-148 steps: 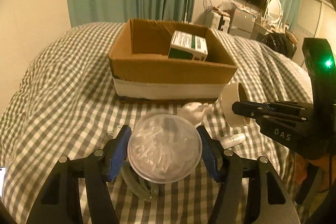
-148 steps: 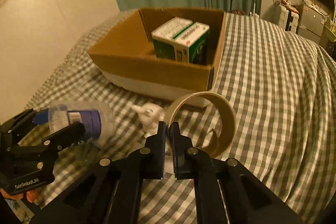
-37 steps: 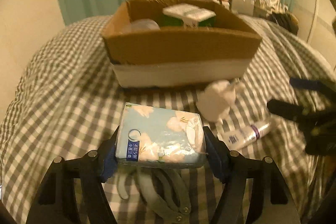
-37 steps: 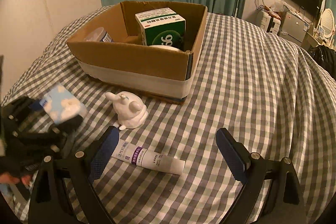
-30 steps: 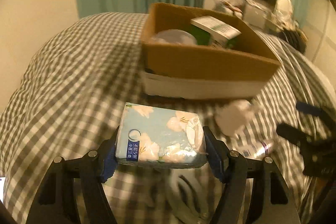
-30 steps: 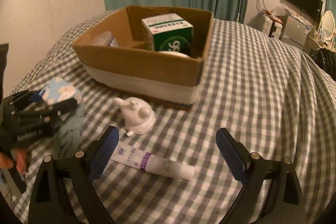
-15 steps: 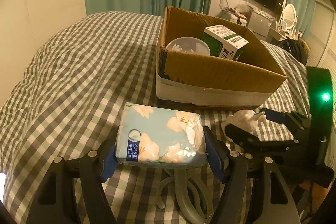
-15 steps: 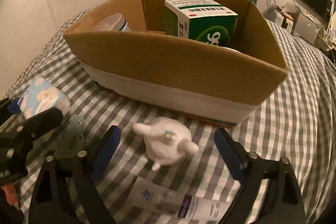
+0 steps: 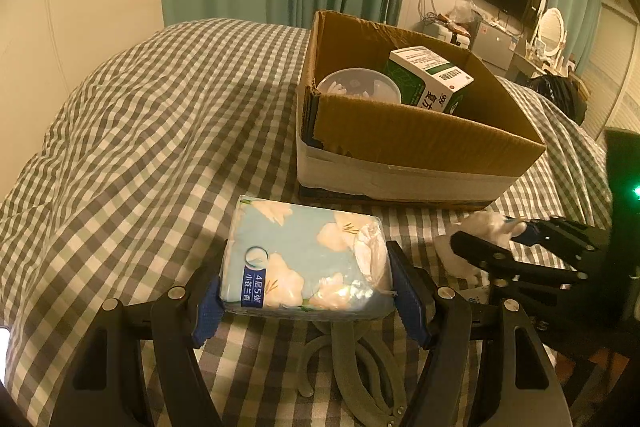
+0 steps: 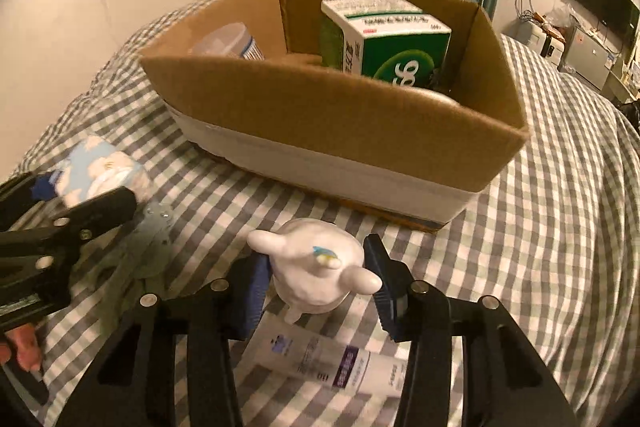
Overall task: Organize objects
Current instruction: 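Grasp the blue floral tissue pack with the left tool while the right grasps the white rabbit figurine, then lower the tissue pack and rabbit figurine into the cardboard box while both tools release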
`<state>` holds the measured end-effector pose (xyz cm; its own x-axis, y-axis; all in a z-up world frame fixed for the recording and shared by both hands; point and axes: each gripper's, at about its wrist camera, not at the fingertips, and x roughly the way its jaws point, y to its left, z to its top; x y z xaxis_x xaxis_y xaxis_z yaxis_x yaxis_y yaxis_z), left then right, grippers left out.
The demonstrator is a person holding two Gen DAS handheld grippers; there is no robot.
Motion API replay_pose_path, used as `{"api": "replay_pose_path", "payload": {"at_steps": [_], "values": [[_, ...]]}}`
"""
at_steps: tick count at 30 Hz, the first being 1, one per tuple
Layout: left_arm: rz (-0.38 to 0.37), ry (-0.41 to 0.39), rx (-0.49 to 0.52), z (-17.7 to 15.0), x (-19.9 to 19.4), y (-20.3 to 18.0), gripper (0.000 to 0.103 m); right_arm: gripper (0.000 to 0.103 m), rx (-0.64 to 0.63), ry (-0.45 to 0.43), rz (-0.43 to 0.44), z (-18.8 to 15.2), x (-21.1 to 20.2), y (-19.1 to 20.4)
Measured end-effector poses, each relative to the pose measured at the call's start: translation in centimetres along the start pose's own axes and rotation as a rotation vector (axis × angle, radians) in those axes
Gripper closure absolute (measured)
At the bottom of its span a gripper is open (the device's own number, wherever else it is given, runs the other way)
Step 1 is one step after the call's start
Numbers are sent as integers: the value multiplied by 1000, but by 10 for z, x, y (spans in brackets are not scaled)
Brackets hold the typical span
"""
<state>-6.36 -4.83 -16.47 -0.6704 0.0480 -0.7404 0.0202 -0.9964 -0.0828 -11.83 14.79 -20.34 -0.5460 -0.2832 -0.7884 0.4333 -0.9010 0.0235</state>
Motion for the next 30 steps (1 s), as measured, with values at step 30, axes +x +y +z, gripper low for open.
{"api": "replay_pose_path", "payload": {"at_steps": [30], "values": [[-83,-364,98,171,-80,-61,30,58,-36,-444,-59,140,-173,-43]]}}
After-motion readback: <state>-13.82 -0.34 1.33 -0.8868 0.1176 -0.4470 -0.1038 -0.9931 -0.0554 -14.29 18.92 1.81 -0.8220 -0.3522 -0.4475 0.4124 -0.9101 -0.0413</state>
